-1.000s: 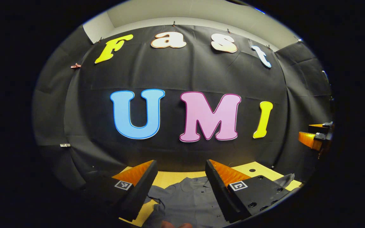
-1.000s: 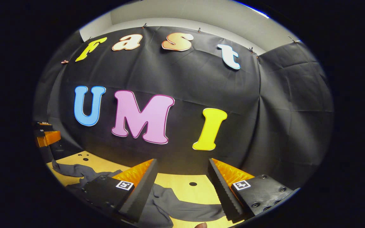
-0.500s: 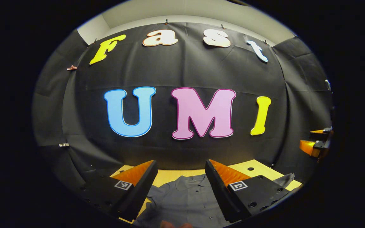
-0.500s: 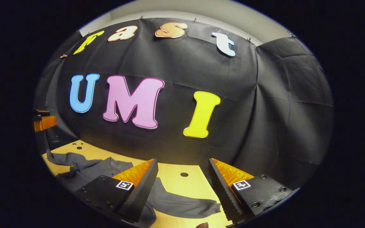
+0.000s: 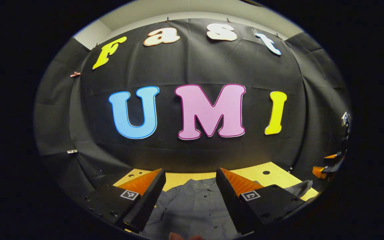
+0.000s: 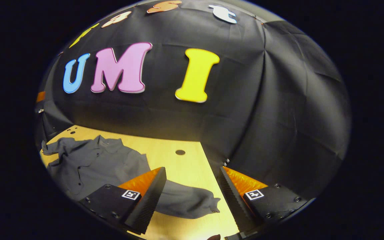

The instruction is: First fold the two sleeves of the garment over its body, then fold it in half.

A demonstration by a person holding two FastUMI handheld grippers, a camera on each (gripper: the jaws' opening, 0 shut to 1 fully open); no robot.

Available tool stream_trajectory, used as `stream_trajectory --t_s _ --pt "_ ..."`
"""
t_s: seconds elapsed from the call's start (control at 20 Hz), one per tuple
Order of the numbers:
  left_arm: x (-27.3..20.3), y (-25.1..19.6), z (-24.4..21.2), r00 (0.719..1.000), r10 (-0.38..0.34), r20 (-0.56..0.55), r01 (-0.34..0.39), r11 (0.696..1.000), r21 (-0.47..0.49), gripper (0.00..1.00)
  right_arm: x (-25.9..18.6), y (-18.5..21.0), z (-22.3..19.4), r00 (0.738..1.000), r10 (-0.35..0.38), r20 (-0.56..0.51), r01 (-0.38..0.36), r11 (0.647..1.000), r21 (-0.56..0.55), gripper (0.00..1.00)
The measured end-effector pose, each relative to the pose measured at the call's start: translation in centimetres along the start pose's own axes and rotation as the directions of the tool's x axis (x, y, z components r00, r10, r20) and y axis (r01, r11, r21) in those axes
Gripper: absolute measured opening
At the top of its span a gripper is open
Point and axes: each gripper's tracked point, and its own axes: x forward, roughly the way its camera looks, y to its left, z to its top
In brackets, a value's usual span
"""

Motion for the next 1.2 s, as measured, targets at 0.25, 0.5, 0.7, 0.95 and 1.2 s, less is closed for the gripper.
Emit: stream_trajectory --t_s 0.25,0.5,0.7,0.95,1.2 --pt "-0.6 -1.5 -0.9 0.998 0.042 -0.042 -0.041 0.999 0.035 0.95 4.2 -2.5 -7.9 0.989 0.0 -0.151 0.007 0.999 0.041 0.98" --pt "-1.6 -1.1 -1.6 0.992 0.106 -0.071 -0.103 0.993 0.051 0.96 6.4 -3.4 -14.3 0.963 0.022 -0.269 0.006 0.995 0.101 0.98" --pt "-2.3 0.0 -1.8 0.985 0.15 -0.086 -0.144 0.987 0.072 0.96 7.7 -3.7 -18.2 0.939 0.017 -0.343 0.011 0.997 0.081 0.98" --pt "-2.6 1.4 -2.0 0.979 0.181 -0.094 -0.172 0.981 0.092 0.96 7.7 -3.5 -19.3 0.93 0.032 -0.365 0.029 0.986 0.163 0.98" --pt "-2.0 2.8 -2.5 0.982 0.166 -0.092 -0.161 0.985 0.068 0.96 7.9 -3.2 -19.2 0.922 0.034 -0.385 0.025 0.989 0.147 0.07"
